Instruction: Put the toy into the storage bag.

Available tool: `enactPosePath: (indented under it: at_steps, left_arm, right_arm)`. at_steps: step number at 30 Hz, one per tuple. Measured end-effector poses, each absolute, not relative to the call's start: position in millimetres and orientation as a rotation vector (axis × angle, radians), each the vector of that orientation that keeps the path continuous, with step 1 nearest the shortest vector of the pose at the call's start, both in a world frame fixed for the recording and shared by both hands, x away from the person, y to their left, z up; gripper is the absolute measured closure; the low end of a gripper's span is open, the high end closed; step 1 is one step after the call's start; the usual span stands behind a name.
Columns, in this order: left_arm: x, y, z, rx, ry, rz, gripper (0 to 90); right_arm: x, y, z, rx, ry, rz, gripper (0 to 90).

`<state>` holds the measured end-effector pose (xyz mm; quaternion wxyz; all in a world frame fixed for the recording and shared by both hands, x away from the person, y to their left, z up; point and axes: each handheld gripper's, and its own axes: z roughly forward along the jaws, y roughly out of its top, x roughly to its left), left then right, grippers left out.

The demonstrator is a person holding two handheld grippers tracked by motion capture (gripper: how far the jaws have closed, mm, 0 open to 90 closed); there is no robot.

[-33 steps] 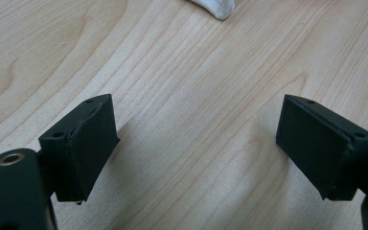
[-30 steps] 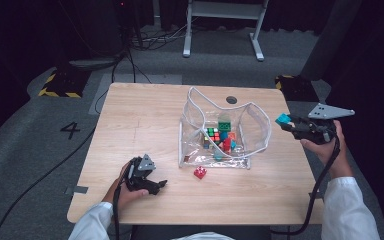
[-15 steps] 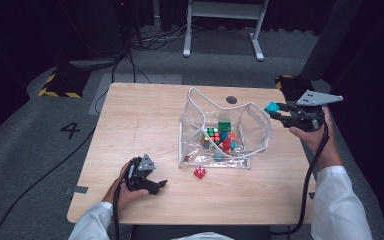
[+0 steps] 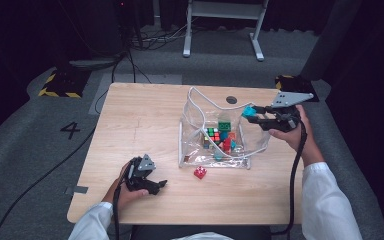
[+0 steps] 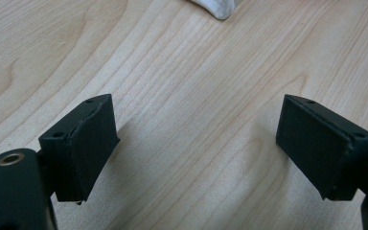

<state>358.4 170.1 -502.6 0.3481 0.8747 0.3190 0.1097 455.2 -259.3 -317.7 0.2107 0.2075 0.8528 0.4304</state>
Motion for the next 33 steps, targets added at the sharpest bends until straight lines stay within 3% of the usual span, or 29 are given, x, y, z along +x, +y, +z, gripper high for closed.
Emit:
enactPosePath:
  at_steps: [15, 33]
  left_arm:
    - [358, 170, -503, 2.268, 0.827, 0.285, 14.1]
    - [358, 170, -503, 2.268, 0.826, 0.284, 14.2]
  right_arm:
    - [466, -214, -332, 0.332, 2.636, 0.955, 59.2]
    - [497, -197, -359, 0.392, 2.805, 0.517, 59.1]
